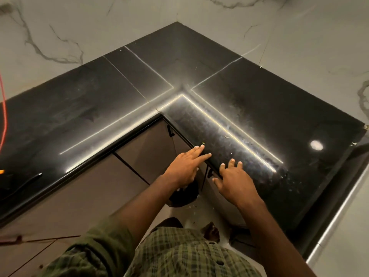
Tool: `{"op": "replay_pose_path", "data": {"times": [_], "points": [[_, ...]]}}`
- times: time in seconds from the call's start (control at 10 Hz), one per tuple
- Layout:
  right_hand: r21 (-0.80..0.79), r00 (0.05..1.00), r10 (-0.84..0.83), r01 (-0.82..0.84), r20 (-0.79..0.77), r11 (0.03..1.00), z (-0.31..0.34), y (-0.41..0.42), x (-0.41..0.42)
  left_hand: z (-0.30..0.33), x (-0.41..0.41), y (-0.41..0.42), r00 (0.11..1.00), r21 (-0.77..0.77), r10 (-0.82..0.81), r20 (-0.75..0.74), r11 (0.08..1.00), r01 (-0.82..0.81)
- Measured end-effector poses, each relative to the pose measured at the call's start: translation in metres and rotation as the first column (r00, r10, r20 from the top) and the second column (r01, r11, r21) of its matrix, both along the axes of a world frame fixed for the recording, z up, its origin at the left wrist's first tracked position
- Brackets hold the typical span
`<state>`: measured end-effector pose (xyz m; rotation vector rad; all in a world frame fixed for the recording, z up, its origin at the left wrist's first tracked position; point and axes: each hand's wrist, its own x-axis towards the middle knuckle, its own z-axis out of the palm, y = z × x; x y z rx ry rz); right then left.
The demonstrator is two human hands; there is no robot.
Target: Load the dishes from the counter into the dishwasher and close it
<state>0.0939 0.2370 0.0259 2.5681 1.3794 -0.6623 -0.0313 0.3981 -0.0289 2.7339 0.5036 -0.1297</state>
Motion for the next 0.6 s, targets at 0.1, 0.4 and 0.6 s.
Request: {"op": "replay_pose_path", "data": {"times": [0.1,0.4,0.6], "points": [[0.056,0.999,0.049,-0.05,0.019,0.997,-0.011,0.005,-0.01,-0.008,-0.011,0.007,0.999,0.025,-0.024,0.029,0.999,0.024],[0.117,0.994,0.049,-0.06,0.095,0.991,-0.051,0.04,-0.057,-0.053,-0.076,0.031,0.965,-0.007,0.107,-0.24,0.994,-0.112],[0.129,0.979,0.105,-0.128,0.173,0.983,-0.071,0.048,-0.078,-0.07,-0.116,0.046,0.911,0.052,0.114,-0.396,0.993,-0.102]]}}
